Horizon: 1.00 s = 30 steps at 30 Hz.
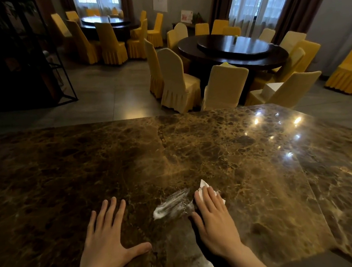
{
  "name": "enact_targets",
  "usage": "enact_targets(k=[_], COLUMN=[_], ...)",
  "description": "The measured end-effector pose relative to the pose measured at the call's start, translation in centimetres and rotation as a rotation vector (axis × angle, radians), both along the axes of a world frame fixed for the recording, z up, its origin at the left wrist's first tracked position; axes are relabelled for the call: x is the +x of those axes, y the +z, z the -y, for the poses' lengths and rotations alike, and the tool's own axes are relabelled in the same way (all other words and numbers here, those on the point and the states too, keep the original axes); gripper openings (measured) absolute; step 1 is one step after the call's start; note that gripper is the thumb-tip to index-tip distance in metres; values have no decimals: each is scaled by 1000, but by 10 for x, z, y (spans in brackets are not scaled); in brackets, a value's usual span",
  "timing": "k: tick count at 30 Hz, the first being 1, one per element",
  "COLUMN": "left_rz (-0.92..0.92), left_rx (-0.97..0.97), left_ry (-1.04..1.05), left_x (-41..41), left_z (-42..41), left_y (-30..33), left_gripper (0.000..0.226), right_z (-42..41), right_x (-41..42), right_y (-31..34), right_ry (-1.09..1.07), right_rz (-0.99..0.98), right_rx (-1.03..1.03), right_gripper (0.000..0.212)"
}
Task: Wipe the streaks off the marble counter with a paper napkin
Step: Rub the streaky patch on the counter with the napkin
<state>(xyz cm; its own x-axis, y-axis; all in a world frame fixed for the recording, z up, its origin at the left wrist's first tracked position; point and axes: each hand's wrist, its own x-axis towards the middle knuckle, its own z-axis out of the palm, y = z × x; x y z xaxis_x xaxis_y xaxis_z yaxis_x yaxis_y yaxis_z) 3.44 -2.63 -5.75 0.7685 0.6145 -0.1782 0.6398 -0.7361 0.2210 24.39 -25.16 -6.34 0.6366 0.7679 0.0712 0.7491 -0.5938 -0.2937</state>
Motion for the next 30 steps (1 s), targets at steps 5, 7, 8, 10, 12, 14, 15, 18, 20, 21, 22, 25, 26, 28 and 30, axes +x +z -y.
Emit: enact_targets(k=[5,7,8,10,12,14,15,18,20,21,22,25,26,28,30], left_rz=[-11,-6,-6,-13,-19,-28,-33,-41,-40,-39,-40,-51,-59,-70,-64], left_rx=[4,9,9,5,0,-3,-3,-11,-17,-20,-23,-16,-13,-12,-14], left_ry=[5,6,6,4,0,-5,-4,-8,-7,-7,-6,-3,-4,-8,-7], left_x=[-1,-1,0,0,1,1,1,2,3,3,2,3,3,3,2], left_z=[0,0,0,-1,-1,-1,-1,0,1,1,1,0,0,1,0], left_y=[0,0,0,0,1,2,3,5,6,7,8,8,7,7,7], left_gripper=[148,148,148,148,148,148,149,151,152,153,154,154,153,151,150], right_z=[4,-1,-4,-7,0,9,12,12,7,6,7,15,19,26,30], right_x=[32,33,25,2,-11,2,12,27,19,13,10,20,32,61,79], right_y=[18,25,25,19,14,19,22,27,28,27,28,35,39,45,46], right_ry=[-158,-187,-154,-26,97,147,140,42,32,50,79,12,-81,-256,-315], right_rz=[-82,-118,-132,-164,-167,-138,-113,-63,-52,-39,-27,-38,-34,18,43], right_rx=[-69,-62,-44,-14,-27,-50,-55,-7,16,27,57,241,323,416,367], right_gripper=[61,60,60,61,64,64,61,60,65,61,52,23,20,21,22])
